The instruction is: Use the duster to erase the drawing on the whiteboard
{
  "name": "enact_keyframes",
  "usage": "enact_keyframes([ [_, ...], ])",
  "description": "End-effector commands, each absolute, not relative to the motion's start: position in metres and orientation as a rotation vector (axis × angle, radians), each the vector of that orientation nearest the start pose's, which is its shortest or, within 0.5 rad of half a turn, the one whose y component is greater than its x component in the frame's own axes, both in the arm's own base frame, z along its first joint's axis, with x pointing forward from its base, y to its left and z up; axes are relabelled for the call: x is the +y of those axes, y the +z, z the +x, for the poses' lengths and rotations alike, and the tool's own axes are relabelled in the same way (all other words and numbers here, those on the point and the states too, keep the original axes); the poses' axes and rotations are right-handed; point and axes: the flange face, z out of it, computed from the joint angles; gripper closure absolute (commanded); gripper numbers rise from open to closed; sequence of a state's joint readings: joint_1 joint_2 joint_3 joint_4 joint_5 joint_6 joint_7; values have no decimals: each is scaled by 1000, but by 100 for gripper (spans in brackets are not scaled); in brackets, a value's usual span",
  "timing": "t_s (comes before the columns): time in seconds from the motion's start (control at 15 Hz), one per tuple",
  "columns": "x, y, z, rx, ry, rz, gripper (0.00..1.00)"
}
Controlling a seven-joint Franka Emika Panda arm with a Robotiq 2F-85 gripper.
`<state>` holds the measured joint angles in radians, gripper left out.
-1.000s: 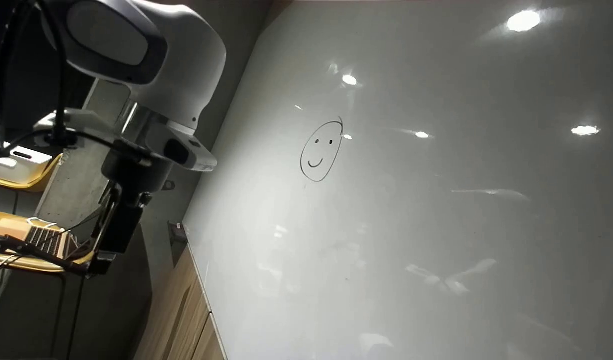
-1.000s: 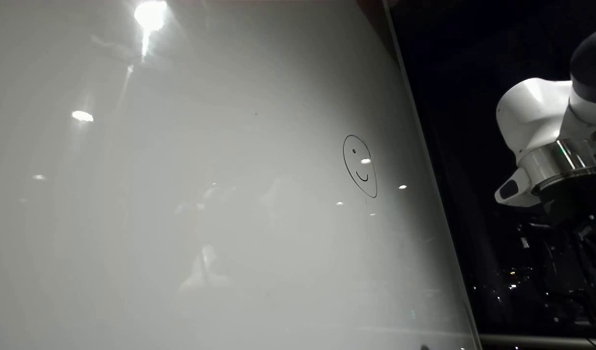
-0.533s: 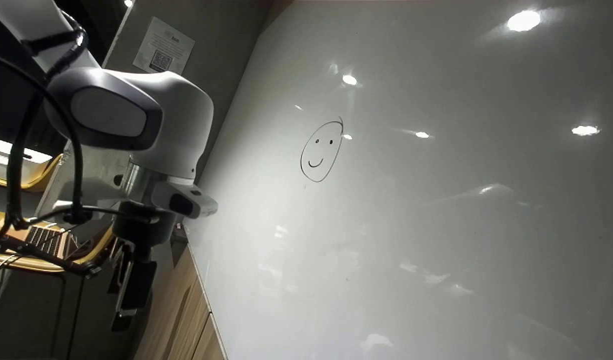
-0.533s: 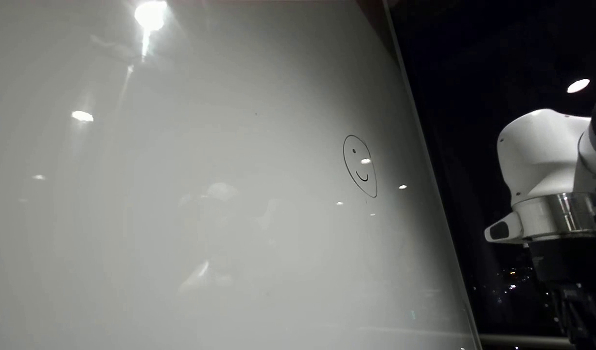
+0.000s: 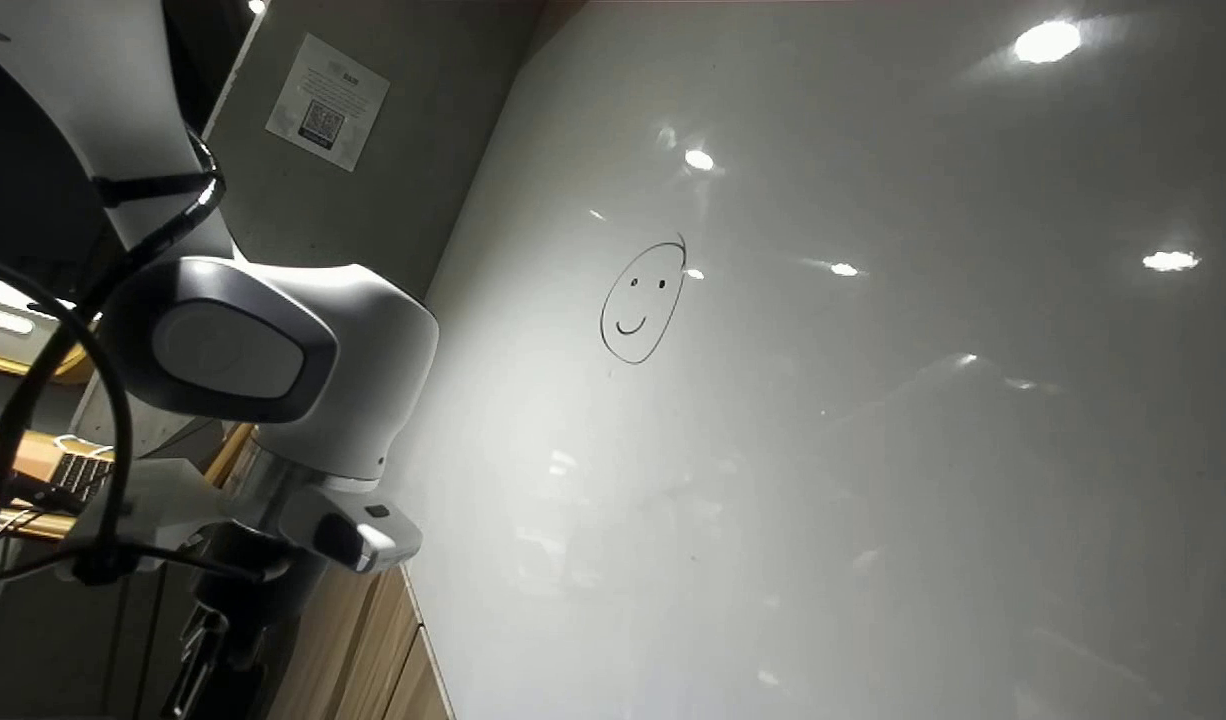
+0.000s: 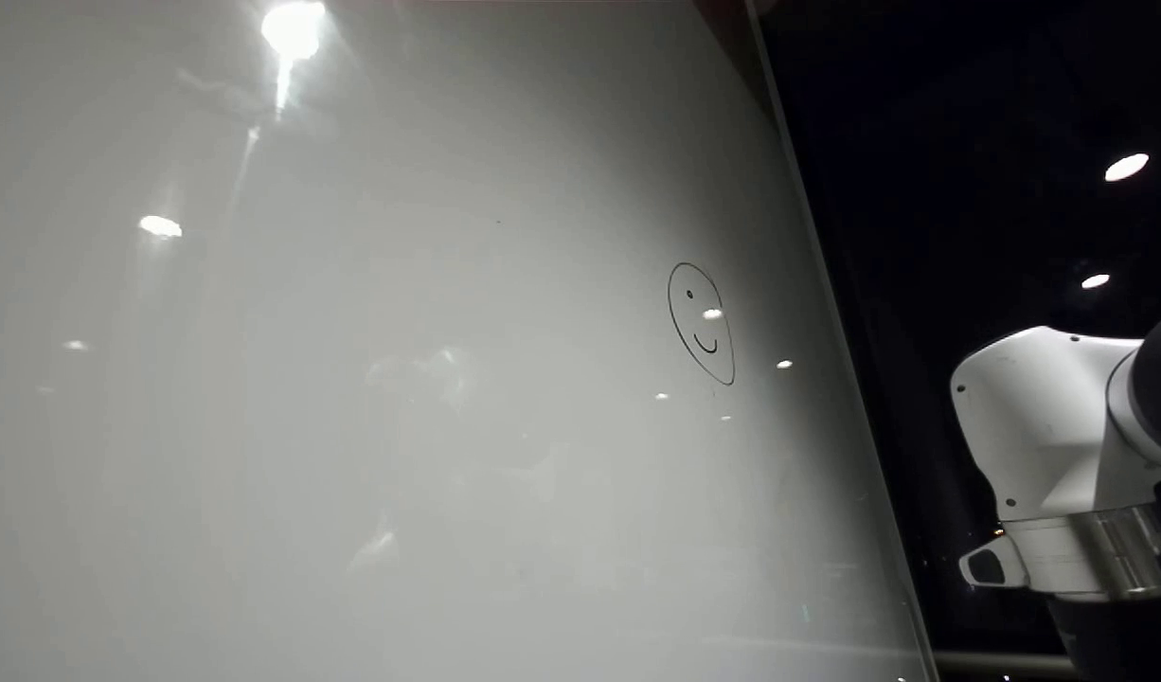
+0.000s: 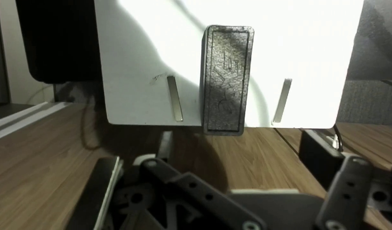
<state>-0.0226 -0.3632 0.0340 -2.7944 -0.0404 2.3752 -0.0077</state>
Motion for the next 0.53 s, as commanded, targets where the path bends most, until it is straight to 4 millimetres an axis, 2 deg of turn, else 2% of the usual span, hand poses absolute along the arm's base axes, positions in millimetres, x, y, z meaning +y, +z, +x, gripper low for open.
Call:
enact_keyframes([
  [0.0,9,301,353,-46,191,-3146,0],
  [0.47,10,263,354,-91,280,-3113,0],
])
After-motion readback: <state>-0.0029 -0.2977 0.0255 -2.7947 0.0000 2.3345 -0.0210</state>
